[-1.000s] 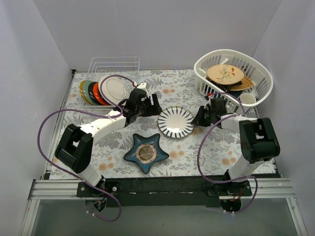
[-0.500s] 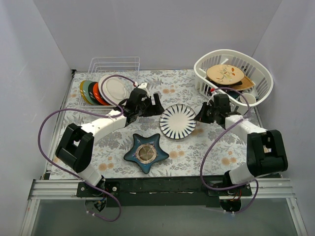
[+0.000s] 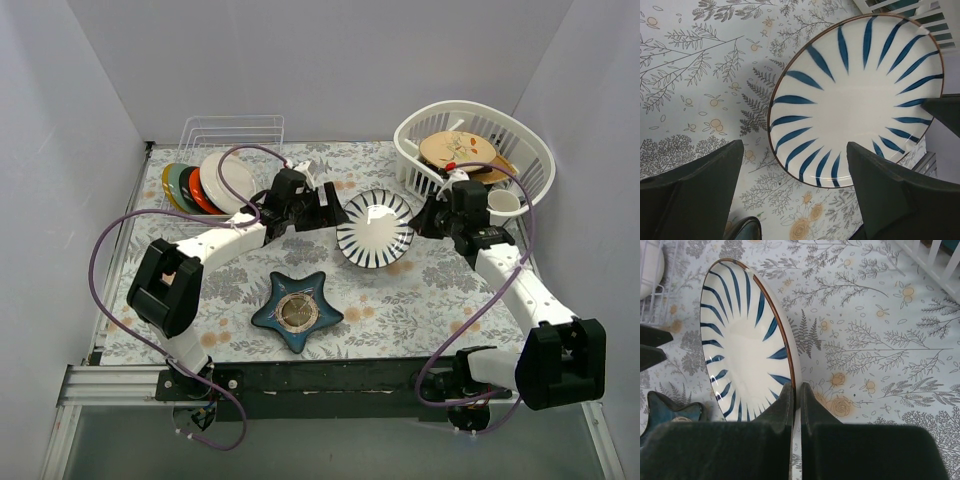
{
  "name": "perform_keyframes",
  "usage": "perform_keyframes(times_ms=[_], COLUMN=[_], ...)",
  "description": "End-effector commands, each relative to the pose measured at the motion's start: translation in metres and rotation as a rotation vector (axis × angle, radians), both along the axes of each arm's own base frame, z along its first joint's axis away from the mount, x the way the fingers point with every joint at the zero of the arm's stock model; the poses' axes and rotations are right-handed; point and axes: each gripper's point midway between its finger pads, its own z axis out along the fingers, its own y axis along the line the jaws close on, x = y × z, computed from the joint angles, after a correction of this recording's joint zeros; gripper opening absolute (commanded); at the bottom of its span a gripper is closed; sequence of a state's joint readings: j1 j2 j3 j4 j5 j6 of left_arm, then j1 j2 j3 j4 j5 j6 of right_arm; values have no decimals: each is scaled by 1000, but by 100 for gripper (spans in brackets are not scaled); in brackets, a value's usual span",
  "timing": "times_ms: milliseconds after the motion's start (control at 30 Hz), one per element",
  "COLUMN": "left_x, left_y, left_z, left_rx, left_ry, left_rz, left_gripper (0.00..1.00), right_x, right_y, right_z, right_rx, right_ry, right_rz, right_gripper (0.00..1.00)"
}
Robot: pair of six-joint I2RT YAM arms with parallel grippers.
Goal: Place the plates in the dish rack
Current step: Pick up the plate at the center of the board.
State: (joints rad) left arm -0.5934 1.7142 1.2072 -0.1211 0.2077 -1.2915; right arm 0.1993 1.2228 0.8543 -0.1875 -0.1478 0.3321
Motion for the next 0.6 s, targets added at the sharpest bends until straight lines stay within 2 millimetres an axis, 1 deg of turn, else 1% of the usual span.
perform_keyframes(times_ms=[0, 67, 100, 167, 200, 300, 333, 400, 433, 467, 533, 567], left_x=[-10, -11, -14, -14, -16, -16, -17, -17, -19, -17, -21, -20], left_y=[-2, 0, 1, 3, 4, 0, -1, -7, -8, -12, -17, -21], left_z=[14, 12, 7, 8, 5, 11, 9, 19, 16, 24, 26, 29], left_rx=[-49, -52, -46, -49, -49, -87, -96, -149, -164, -206, -245, -275], left_ry=[-22, -25, -18, -29, -27, -52, -48, -69, -62, -79, -76, -79], left_rz=[-17, -11, -12, -7, -8, -18, -23, -36, -38, -37, -56, -60], left_gripper=[84, 84, 84, 84, 83, 83, 83, 82, 81, 81, 80, 77], right_x=[20, 18, 18, 17, 16, 13, 11, 8, 6, 4, 2, 1], right_y=[11, 13, 13, 16, 16, 22, 25, 29, 31, 32, 34, 34], right_z=[90, 97, 103, 108, 111, 116, 116, 118, 119, 119, 120, 120], right_rx=[102, 115, 124, 140, 151, 186, 204, 224, 241, 247, 262, 266], right_ry=[-237, -250, -258, -262, -263, -263, -256, -254, -254, -253, -250, -250], right_rz=[10, 10, 10, 19, 17, 42, 50, 64, 72, 78, 84, 85], right_gripper=[1, 1, 1, 1, 1, 1, 1, 1, 1, 1, 1, 1])
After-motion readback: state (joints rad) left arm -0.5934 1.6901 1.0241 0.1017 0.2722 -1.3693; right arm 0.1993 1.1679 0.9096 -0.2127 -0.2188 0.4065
